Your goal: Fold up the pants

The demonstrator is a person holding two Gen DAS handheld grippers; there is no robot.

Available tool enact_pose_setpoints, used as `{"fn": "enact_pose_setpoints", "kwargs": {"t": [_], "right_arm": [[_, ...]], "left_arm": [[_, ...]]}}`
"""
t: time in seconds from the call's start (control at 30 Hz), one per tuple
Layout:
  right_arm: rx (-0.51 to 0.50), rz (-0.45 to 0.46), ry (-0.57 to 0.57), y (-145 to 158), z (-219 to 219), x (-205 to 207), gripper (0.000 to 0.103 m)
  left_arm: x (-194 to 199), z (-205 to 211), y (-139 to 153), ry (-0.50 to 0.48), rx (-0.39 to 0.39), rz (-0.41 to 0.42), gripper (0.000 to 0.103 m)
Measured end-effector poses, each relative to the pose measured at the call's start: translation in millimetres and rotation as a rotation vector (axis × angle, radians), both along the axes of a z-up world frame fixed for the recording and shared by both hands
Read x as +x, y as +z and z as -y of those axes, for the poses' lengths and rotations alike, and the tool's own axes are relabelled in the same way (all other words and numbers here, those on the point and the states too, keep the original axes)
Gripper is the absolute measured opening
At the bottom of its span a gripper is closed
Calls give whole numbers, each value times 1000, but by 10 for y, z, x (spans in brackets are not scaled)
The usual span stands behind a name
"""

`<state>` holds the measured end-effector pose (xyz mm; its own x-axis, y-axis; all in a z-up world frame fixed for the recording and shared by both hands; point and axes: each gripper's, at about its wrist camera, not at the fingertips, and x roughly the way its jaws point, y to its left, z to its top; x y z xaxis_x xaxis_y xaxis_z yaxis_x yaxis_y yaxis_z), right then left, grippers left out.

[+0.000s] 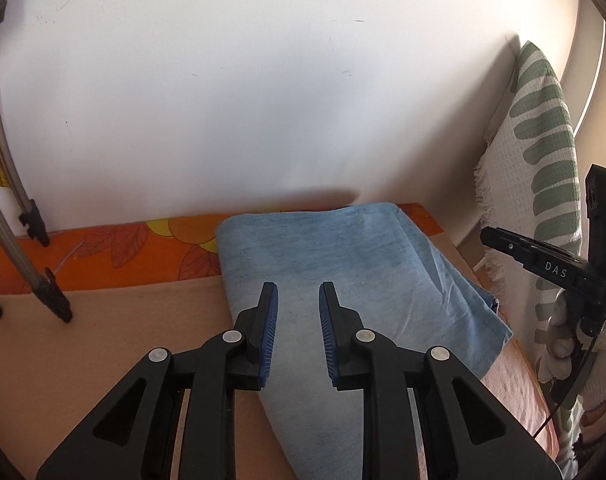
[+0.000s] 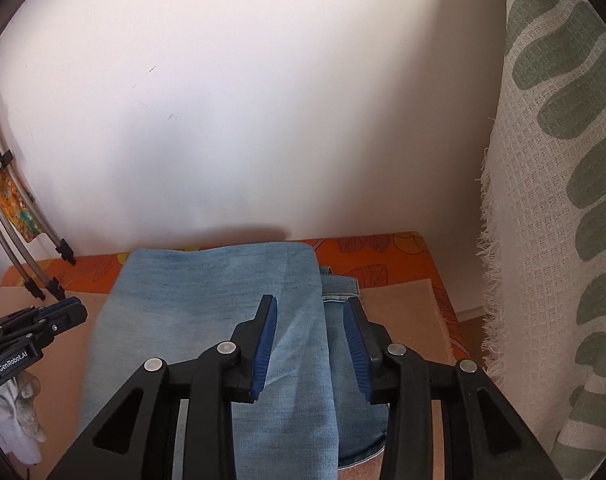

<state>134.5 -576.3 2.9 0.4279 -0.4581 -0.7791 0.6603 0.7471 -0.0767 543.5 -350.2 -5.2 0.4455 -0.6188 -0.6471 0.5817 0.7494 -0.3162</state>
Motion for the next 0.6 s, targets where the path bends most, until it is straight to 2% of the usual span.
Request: {"fn": "enact_pose_setpoints", "kwargs": {"t": [0.17, 0.33, 0.43, 0.53, 0.6], "right_arm": [[11, 14, 8, 58, -133, -45, 37], [9, 32, 14, 189, -339, -134, 38], [14, 51, 11, 283, -466, -216, 40], [2, 60, 17, 393, -640, -293, 46], [-9, 73, 18, 456, -755, -357, 57]], "left_arm": [[-139, -105, 148, -15, 17, 18, 24], [-331, -242, 363, -20, 28, 50, 25], [-447, -323, 484, -21, 19, 59, 38], [-584, -421, 593, -27, 14, 67, 41], [-679, -506, 655, -35, 9, 71, 42]]}}
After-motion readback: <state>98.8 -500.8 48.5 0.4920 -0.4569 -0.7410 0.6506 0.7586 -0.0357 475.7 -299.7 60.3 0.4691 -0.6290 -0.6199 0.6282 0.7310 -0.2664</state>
